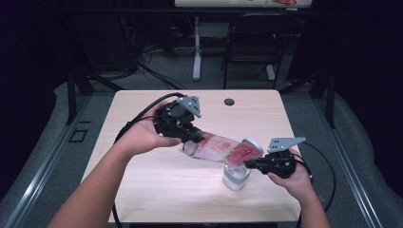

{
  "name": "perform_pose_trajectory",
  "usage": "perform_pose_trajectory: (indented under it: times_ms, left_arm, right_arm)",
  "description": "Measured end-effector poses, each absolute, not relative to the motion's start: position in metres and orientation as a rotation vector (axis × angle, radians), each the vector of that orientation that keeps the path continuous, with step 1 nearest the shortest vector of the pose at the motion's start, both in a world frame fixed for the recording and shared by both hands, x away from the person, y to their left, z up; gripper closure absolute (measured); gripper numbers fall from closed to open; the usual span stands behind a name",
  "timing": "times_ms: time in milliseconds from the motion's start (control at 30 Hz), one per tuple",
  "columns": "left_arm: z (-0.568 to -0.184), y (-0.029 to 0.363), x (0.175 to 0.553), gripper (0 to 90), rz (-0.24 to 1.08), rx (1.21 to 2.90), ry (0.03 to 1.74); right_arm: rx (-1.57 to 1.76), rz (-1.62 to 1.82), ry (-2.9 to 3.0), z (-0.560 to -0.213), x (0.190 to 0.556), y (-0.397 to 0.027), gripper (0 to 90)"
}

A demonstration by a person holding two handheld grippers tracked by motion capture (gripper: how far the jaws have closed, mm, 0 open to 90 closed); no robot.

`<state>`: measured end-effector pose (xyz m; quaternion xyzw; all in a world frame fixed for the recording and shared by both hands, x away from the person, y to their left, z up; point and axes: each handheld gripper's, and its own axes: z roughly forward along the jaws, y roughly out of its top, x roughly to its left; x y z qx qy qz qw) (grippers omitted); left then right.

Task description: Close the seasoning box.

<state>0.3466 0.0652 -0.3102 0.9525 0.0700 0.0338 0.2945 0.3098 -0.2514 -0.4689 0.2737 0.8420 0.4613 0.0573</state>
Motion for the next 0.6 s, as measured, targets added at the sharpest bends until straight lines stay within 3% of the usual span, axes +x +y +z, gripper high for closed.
perform_pose_trajectory:
  times_ms: [600]
  left_arm:
    - [-0.3109, 0.0652, 0.3465, 80.6, 0.093, 2.536, 0.186]
  right_arm:
    - [0.828, 1.391, 2.560, -0.4699, 0.3101, -0.2500, 89.9]
